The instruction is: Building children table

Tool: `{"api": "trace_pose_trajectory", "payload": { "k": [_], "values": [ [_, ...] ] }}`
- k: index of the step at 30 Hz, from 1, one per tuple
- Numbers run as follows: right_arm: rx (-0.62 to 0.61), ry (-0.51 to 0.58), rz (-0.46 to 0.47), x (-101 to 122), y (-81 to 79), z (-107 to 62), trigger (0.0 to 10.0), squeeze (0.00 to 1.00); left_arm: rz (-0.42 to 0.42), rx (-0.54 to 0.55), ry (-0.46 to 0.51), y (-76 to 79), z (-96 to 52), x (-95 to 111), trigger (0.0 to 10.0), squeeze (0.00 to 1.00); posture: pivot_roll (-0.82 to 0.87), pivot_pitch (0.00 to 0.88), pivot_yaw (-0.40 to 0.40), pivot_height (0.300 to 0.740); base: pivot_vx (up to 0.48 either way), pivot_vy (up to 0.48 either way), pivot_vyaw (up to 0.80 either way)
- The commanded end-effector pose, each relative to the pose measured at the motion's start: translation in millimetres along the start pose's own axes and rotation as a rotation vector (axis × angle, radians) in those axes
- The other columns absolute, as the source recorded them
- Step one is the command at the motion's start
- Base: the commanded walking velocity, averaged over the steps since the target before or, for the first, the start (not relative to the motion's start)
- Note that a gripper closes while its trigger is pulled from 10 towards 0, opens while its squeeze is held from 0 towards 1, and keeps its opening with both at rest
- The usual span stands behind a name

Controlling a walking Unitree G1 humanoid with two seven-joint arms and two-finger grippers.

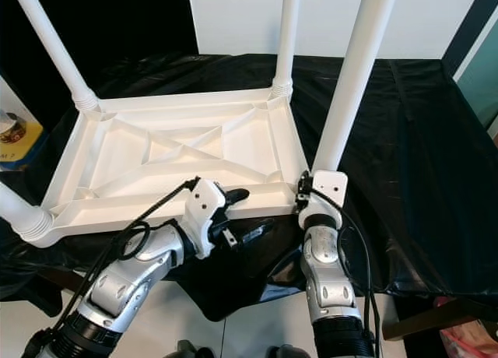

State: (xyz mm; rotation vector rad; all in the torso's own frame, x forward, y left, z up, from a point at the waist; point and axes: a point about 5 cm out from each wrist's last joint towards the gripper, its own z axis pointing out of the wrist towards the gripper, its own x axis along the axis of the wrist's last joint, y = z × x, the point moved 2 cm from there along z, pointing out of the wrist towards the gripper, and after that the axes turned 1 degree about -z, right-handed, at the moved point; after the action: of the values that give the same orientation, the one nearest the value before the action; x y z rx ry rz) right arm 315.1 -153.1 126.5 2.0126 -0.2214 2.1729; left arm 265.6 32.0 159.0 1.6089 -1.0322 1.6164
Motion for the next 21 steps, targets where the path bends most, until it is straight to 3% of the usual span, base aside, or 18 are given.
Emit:
{"api": "trace_pose_trajectory", "payload": {
  "k": [1, 6, 7, 19, 20, 21],
  "values": [
    [-0.023, -0.081, -0.037, -18.2, 3.9, -3.9, 10.0, 0.00, -0.009, -0.021, -0.017, 2.9, -0.7, -3.8, 10.0, 0.00, -0.09, 0.096, 0.004, 0.740, 0.000, 0.000, 0.00],
    [-0.014, -0.066, -0.037, -15.3, 2.9, -3.1, 10.0, 0.00, -0.009, -0.019, -0.018, 2.9, -0.5, -3.9, 10.0, 0.00, -0.09, 0.093, 0.001, 0.740, 0.000, 0.000, 0.00],
    [0.005, -0.058, -0.034, -13.7, 2.3, -3.0, 10.0, 1.00, -0.009, -0.018, -0.017, 3.0, -0.7, -3.8, 10.0, 0.00, -0.08, 0.092, -0.001, 0.740, 0.000, 0.000, 0.00],
    [0.268, 0.046, 0.009, 5.2, 9.1, -2.4, 10.0, 1.00, -0.013, -0.018, -0.018, 4.2, -1.7, -4.1, 10.0, 0.00, -0.09, 0.094, 0.002, 0.740, 0.000, 0.000, 0.00],
    [0.316, 0.052, 0.004, 6.7, 10.4, -1.6, 10.0, 0.00, -0.013, -0.019, -0.018, 4.2, -1.6, -4.1, 10.0, 0.00, -0.09, 0.094, 0.004, 0.740, 0.000, 0.000, 0.00],
    [0.316, 0.052, 0.004, 6.7, 10.4, -1.6, 10.0, 0.00, -0.013, -0.019, -0.018, 4.2, -1.6, -4.1, 10.0, 0.00, -0.09, 0.094, 0.004, 0.740, 0.000, 0.000, 0.00]
  ]
}}
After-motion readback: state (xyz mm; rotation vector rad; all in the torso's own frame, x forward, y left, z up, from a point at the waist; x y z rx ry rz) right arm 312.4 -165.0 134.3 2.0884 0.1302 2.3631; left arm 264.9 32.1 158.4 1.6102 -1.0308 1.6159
